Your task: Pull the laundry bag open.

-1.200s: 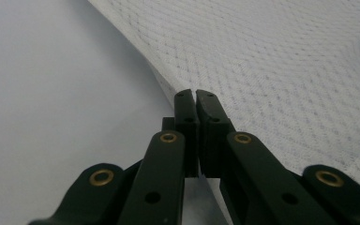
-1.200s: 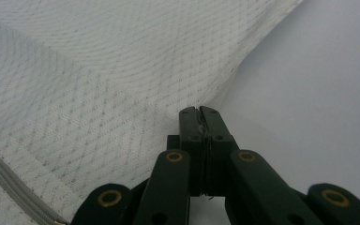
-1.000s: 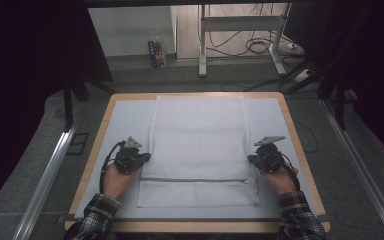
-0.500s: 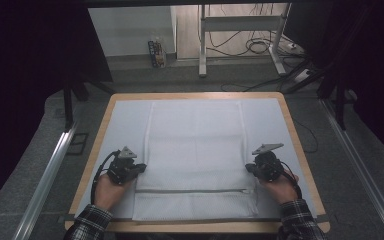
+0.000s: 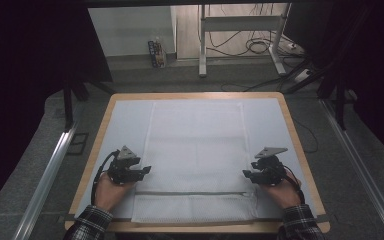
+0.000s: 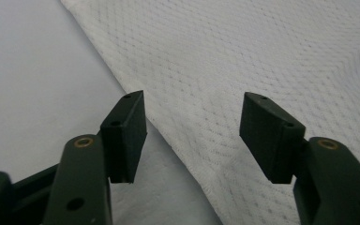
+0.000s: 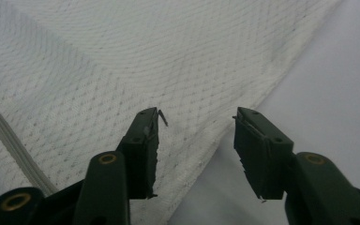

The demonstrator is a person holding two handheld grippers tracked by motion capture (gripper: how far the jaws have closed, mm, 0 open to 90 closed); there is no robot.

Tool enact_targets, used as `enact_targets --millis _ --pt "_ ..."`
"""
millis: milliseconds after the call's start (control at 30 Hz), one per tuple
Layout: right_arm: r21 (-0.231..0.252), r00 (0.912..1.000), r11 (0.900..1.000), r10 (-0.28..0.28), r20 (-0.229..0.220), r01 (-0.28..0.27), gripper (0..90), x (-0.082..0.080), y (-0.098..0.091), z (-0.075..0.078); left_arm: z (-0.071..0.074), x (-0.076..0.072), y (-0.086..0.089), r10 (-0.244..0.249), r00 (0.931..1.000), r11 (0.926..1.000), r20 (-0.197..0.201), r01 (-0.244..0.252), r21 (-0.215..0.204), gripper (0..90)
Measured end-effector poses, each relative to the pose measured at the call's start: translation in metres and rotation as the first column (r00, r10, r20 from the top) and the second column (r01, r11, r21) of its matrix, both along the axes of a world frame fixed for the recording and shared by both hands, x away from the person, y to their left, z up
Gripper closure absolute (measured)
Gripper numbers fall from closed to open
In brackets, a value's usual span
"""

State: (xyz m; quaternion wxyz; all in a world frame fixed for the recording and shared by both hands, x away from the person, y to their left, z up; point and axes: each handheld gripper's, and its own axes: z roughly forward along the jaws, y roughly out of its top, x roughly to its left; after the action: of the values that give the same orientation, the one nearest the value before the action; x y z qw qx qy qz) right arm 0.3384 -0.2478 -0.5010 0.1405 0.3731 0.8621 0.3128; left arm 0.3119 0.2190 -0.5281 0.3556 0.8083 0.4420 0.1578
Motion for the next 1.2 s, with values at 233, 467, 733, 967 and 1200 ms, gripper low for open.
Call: enact_targets --millis 233,467,733,967,1200 --pt "0.014 0.9998 0.9998 -0.011 0.015 0.01 43.3 -0.004 -0.003 0.001 0.004 -0.003 0.001 0.001 0.9991 0.9999 0.042 0.0 -0.014 34.4" --pt "0.036 0.9997 0.9992 -0.018 0.015 0.017 41.1 -0.015 -0.012 0.002 0.01 -0.013 -0.004 -0.049 0.9925 0.9981 0.112 0.053 -0.033 32.1" --pt "0.045 0.9997 0.9989 -0.014 0.021 0.013 49.1 -0.033 -0.018 0.008 0.011 -0.021 -0.014 -0.12 0.984 0.9922 0.132 0.123 -0.02 32.3" --pt "0.063 1.0 0.998 0.003 0.009 -0.003 55.4 -0.055 -0.024 0.011 0.01 -0.026 -0.024 -0.156 0.9794 0.9866 0.128 0.161 -0.028 31.8" --pt "0.085 0.9998 0.9961 0.022 -0.004 -0.021 55.8 -0.076 -0.024 0.014 0.01 -0.032 -0.036 -0.195 0.9743 0.9777 0.113 0.202 -0.056 30.2"
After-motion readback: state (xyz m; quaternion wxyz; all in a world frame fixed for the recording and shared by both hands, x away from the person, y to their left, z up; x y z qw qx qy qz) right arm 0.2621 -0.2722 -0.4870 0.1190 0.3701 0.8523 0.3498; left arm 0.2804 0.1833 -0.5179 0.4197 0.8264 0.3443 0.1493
